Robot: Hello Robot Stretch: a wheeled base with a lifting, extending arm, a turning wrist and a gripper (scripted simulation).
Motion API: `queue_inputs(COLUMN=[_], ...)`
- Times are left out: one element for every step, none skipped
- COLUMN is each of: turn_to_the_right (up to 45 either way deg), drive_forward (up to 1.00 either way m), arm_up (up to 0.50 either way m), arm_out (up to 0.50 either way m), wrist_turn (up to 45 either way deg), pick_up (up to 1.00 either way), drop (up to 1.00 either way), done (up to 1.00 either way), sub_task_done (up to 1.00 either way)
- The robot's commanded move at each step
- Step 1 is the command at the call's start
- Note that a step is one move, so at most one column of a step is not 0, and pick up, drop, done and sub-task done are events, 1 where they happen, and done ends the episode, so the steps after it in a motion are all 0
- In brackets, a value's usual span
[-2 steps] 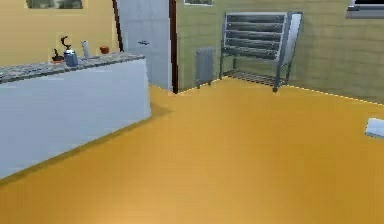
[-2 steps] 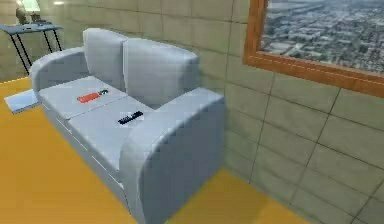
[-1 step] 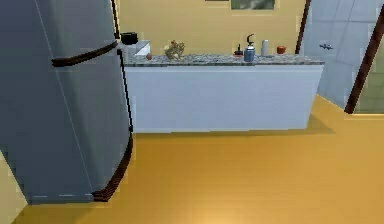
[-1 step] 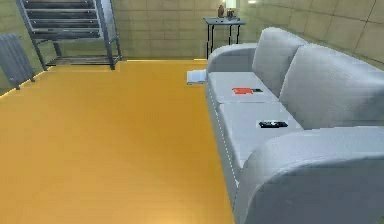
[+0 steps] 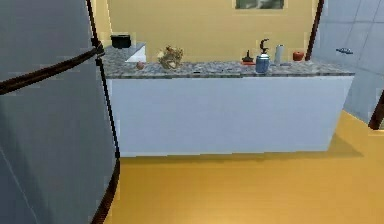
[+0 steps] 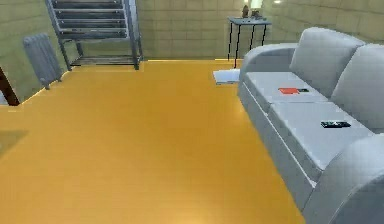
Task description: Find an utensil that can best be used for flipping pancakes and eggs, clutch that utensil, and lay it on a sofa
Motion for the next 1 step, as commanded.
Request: queue_inputs(turn_to_the_right=[-9.0], drive_forward=[0.0], arm_up=[0.0], arm_out=[0.0], wrist_turn=[0.0], pick_up=[0.0], drop=[0.0], done=[0.0], sub_task_done=[0.0])
